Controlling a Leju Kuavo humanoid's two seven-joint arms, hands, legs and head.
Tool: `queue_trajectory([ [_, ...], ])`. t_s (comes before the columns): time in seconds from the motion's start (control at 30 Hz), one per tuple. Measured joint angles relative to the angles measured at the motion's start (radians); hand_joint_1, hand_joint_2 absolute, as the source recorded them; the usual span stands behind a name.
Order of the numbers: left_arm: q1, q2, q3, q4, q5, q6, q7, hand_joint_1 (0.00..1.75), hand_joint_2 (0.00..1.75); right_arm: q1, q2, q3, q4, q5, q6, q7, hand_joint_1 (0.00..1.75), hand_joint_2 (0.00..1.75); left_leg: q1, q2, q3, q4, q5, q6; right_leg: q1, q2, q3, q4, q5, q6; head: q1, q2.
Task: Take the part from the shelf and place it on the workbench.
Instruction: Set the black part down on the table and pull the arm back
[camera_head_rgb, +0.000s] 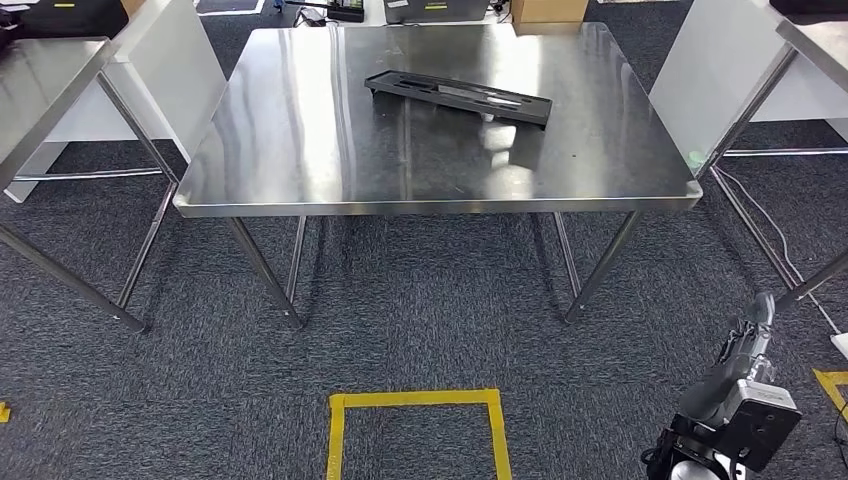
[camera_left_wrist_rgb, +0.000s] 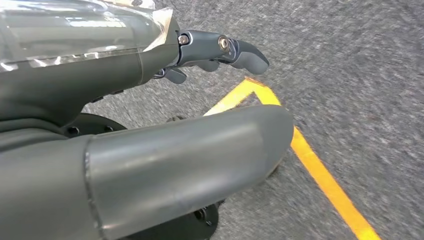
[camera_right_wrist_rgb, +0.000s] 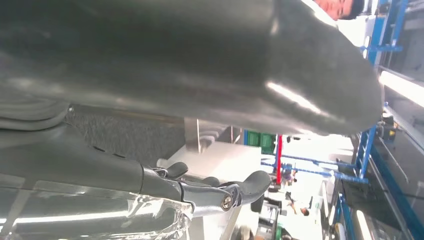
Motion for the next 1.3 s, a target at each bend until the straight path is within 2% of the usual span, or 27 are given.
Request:
queue_trajectory([
  [0.07,0.0,-0.001,0.001,0.0,0.0,0.0,0.0,0.0,0.0,0.0,0.0,0.002,0.0,0.0,0.0,0.0,0.0,0.0,0.003,-0.004,-0.031,0.125,-0.108,-0.005,0.004,-0.003,-0.02,0.001,0.02,-0.019,-0.001,0.0],
  [0.1,0.0,-0.001,0.001,0.0,0.0,0.0,0.0,0.0,0.0,0.0,0.001,0.002,0.001,0.0,0.0,0.0,0.0,0.0,0.004,-0.006,-0.042,0.192,-0.143,-0.007,0.007,-0.004,-0.031,0.002,0.031,-0.022,-0.001,0.0],
  [0.13,0.0,-0.002,0.002,0.0,0.0,0.0,0.0,0.0,0.0,0.0,0.001,0.003,0.002,0.0,0.0,0.0,0.0,0.0,0.004,-0.007,-0.042,0.235,-0.154,-0.007,0.01,-0.004,-0.043,0.004,0.041,-0.023,-0.001,0.0],
  [0.17,0.0,-0.002,0.002,0.0,0.0,0.0,0.0,0.0,0.0,0.0,0.001,0.003,0.002,0.0,0.0,0.0,0.0,0.0,0.004,-0.007,-0.027,0.245,-0.145,-0.007,0.012,-0.004,-0.056,0.007,0.05,-0.021,-0.001,0.0],
  [0.2,-0.001,-0.002,0.002,0.0,0.0,0.0,0.0,0.0,0.0,0.0,0.001,0.003,0.003,0.0,0.0,0.0,0.0,0.0,0.004,-0.007,0.007,0.218,-0.124,-0.005,0.013,-0.003,-0.07,0.01,0.058,-0.017,-0.001,0.0],
  [0.23,-0.001,-0.002,0.003,-0.001,0.0,0.0,0.0,0.0,0.0,0.0,0.001,0.003,0.003,0.0,0.0,0.0,0.0,0.0,0.004,-0.007,0.056,0.16,-0.102,-0.001,0.013,-0.002,-0.082,0.015,0.064,-0.014,-0.001,0.0],
  [0.3,-0.004,-0.002,0.003,-0.001,-0.003,0.003,0.005,0.0,0.0,-0.001,0.0,0.003,0.004,0.001,-0.011,0.002,0.0,0.0,0.001,-0.01,0.152,0.025,-0.09,0.008,0.016,-0.003,-0.099,0.023,0.074,-0.002,0.0,0.0],
  [0.37,-0.004,-0.007,0.0,-0.001,-0.01,0.014,0.014,0.0,0.0,-0.005,-0.003,0.006,0.007,0.002,-0.044,0.006,0.0,0.0,-0.008,-0.013,0.186,-0.037,-0.095,0.015,0.015,-0.006,-0.11,0.026,0.087,0.015,0.001,0.0],
  [0.43,-0.003,-0.018,-0.004,-0.001,-0.018,0.029,0.017,0.0,0.0,-0.009,-0.012,0.01,0.012,-0.002,-0.076,0.011,0.0,0.0,-0.013,-0.011,0.178,-0.051,-0.085,0.027,0.011,-0.007,-0.121,0.029,0.095,0.031,0.001,0.0],
  [0.47,-0.003,-0.025,-0.005,-0.002,-0.022,0.035,0.017,0.0,0.0,-0.009,-0.018,0.011,0.016,-0.006,-0.086,0.011,0.0,0.0,-0.013,-0.009,0.173,-0.06,-0.077,0.036,0.011,-0.006,-0.133,0.045,0.08,0.033,0.002,0.0],
  [0.5,-0.003,-0.031,-0.006,-0.004,-0.026,0.037,0.016,0.0,0.0,-0.008,-0.025,0.012,0.019,-0.012,-0.092,0.011,0.0,0.0,-0.011,-0.007,0.166,-0.068,-0.068,0.045,0.012,-0.005,-0.149,0.078,0.052,0.03,0.003,0.0],
  [0.57,-0.004,-0.042,-0.012,-0.007,-0.031,0.038,0.017,0.0,0.0,-0.006,-0.038,0.012,0.024,-0.02,-0.101,0.011,0.0,0.0,-0.011,-0.003,0.144,-0.073,-0.049,0.056,0.012,-0.001,-0.191,0.196,-0.028,0.019,0.007,0.0],
  [0.63,-0.003,-0.048,-0.018,-0.008,-0.032,0.038,0.017,0.0,0.0,-0.002,-0.046,0.013,0.027,-0.024,-0.105,0.011,0.0,0.0,-0.011,0.0,0.118,-0.072,-0.03,0.056,0.01,0.001,-0.208,0.299,-0.07,0.025,0.007,0.0],
  [0.67,-0.003,-0.05,-0.019,-0.008,-0.033,0.038,0.018,0.0,0.0,0.0,-0.049,0.013,0.029,-0.025,-0.106,0.011,0.0,0.0,-0.01,0.002,0.106,-0.07,-0.02,0.054,0.008,0.001,-0.197,0.308,-0.065,0.036,0.007,0.0],
  [0.7,-0.003,-0.05,-0.02,-0.008,-0.033,0.037,0.018,0.0,0.0,0.001,-0.051,0.013,0.03,-0.026,-0.107,0.011,0.0,0.0,-0.009,0.003,0.093,-0.068,-0.011,0.05,0.004,0.0,-0.167,0.28,-0.045,0.049,0.007,0.0],
  [0.77,-0.003,-0.052,-0.022,-0.009,-0.038,0.036,0.02,0.0,0.0,0.001,-0.055,0.014,0.031,-0.03,-0.111,0.011,0.0,0.0,-0.008,0.004,0.067,-0.058,0.004,0.04,-0.002,0.001,-0.069,0.145,-0.01,0.068,0.007,0.0],
  [0.83,-0.004,-0.053,-0.028,-0.009,-0.044,0.036,0.023,0.0,0.0,0.006,-0.057,0.015,0.03,-0.038,-0.116,0.01,0.0,0.0,-0.009,0.004,0.049,-0.048,0.02,0.026,0.001,0.003,0.006,0.025,-0.013,0.063,0.006,0.0],
  [0.87,-0.004,-0.053,-0.032,-0.009,-0.047,0.036,0.025,0.0,0.0,0.013,-0.057,0.015,0.029,-0.042,-0.12,0.01,0.0,0.0,-0.01,0.003,0.045,-0.046,0.028,0.02,0.005,0.004,0.017,0.001,-0.02,0.055,0.005,0.0],
  [0.93,-0.002,-0.053,-0.04,-0.009,-0.051,0.036,0.029,0.0,0.0,0.029,-0.056,0.014,0.028,-0.048,-0.124,0.008,0.0,0.0,-0.008,0.001,0.039,-0.045,0.037,0.009,0.003,0.004,0.001,0.003,-0.012,0.037,0.003,0.0],
  [0.97,-0.001,-0.052,-0.044,-0.009,-0.053,0.037,0.031,0.0,0.0,0.035,-0.055,0.013,0.027,-0.05,-0.125,0.008,0.0,0.0,-0.006,0.0,0.033,-0.034,0.02,0.005,0.001,0.003,-0.008,0.006,-0.004,0.024,0.002,0.0],
  [1.03,-0.001,-0.052,-0.051,-0.009,-0.055,0.041,0.038,0.0,0.0,0.044,-0.05,0.009,0.021,-0.051,-0.121,0.007,0.0,0.0,-0.002,-0.002,0.013,0.038,-0.072,-0.003,-0.004,0.001,-0.028,0.006,0.016,-0.004,-0.001,0.0],
  [1.1,-0.003,-0.051,-0.06,-0.009,-0.057,0.046,0.048,0.0,0.0,0.052,-0.043,-0.002,0.014,-0.042,-0.107,0.007,0.0,0.0,0.0,-0.004,-0.008,0.164,-0.17,-0.007,0.003,-0.002,-0.049,0.007,0.038,-0.018,-0.003,0.0],
  [1.13,-0.004,-0.051,-0.065,-0.009,-0.058,0.05,0.053,0.0,0.0,0.055,-0.039,-0.01,0.013,-0.035,-0.099,0.007,0.0,0.0,0.0,-0.006,-0.01,0.215,-0.187,-0.008,0.006,-0.002,-0.062,0.009,0.049,-0.018,-0.003,0.0],
  [1.17,-0.005,-0.051,-0.069,-0.009,-0.059,0.054,0.057,0.0,0.0,0.057,-0.034,-0.019,0.012,-0.028,-0.091,0.007,0.0,0.0,0.001,-0.006,0.0,0.242,-0.179,-0.009,0.008,-0.002,-0.076,0.012,0.06,-0.018,-0.003,0.0],
  [1.2,-0.005,-0.051,-0.073,-0.01,-0.059,0.057,0.06,0.0,0.0,0.059,-0.031,-0.027,0.012,-0.023,-0.086,0.006,0.0,0.0,0.003,-0.007,0.025,0.236,-0.155,-0.008,0.009,-0.002,-0.092,0.016,0.07,-0.015,-0.003,0.0],
  [1.23,-0.007,-0.051,-0.077,-0.01,-0.06,0.059,0.062,0.0,0.0,0.061,-0.028,-0.034,0.012,-0.019,-0.083,0.006,0.0,0.0,0.004,-0.007,0.068,0.192,-0.127,-0.006,0.01,-0.002,-0.107,0.022,0.078,-0.012,-0.003,0.0],
  [1.3,-0.012,-0.051,-0.083,-0.01,-0.06,0.06,0.064,0.0,0.0,0.063,-0.023,-0.044,0.009,-0.017,-0.081,0.005,0.0,0.0,0.003,-0.01,0.173,0.054,-0.116,0.0,0.011,-0.002,-0.13,0.033,0.092,-0.001,-0.003,0.0],
])
